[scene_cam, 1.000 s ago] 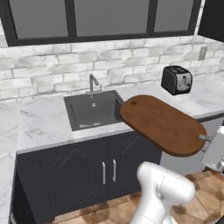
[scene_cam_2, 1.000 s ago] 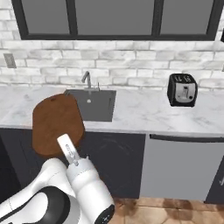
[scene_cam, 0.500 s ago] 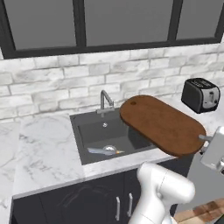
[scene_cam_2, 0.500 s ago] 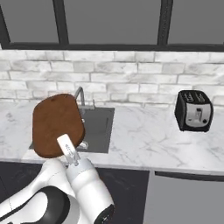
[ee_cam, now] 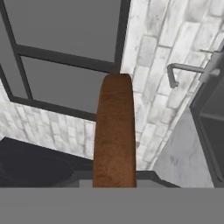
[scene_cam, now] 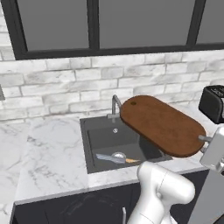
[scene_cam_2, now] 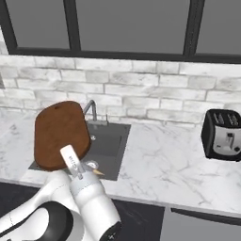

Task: Move the cutting board and knife to the sink. Then move spray from the cabinet to the counter.

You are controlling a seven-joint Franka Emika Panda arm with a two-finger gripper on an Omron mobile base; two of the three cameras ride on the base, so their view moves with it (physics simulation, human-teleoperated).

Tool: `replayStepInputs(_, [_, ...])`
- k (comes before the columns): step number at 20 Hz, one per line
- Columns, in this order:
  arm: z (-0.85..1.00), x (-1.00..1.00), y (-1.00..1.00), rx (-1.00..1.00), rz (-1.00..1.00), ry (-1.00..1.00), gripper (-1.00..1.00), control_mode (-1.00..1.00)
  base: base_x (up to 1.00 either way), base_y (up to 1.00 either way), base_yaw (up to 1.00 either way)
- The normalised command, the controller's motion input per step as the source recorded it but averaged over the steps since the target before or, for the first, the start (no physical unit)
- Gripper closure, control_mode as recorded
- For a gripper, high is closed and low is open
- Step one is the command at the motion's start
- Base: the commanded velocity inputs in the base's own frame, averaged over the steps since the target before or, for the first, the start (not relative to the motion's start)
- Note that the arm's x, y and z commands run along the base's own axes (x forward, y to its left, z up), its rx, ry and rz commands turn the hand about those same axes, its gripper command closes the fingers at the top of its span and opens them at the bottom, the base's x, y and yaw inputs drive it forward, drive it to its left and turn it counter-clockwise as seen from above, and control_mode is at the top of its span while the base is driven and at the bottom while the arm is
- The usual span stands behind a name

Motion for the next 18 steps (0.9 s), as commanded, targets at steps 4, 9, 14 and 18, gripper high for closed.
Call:
replayStepInputs(4, [0.00,0.00,0.00,0.00,0.00,0.00,1.00,1.00,0.55,-0.08,0.41])
replayStepInputs(9, [0.00,0.00,0.00,0.00,0.00,0.00,1.00,1.00,0.62,-0.07,0.25])
replayStepInputs(14, [0.00,0.00,0.00,0.00,0.00,0.00,1.00,1.00,0.84,-0.01,0.02])
replayStepInputs(18, [0.00,0.37,0.00,0.00,0.00,0.00,1.00,-1.00,0.16,0.00,0.00])
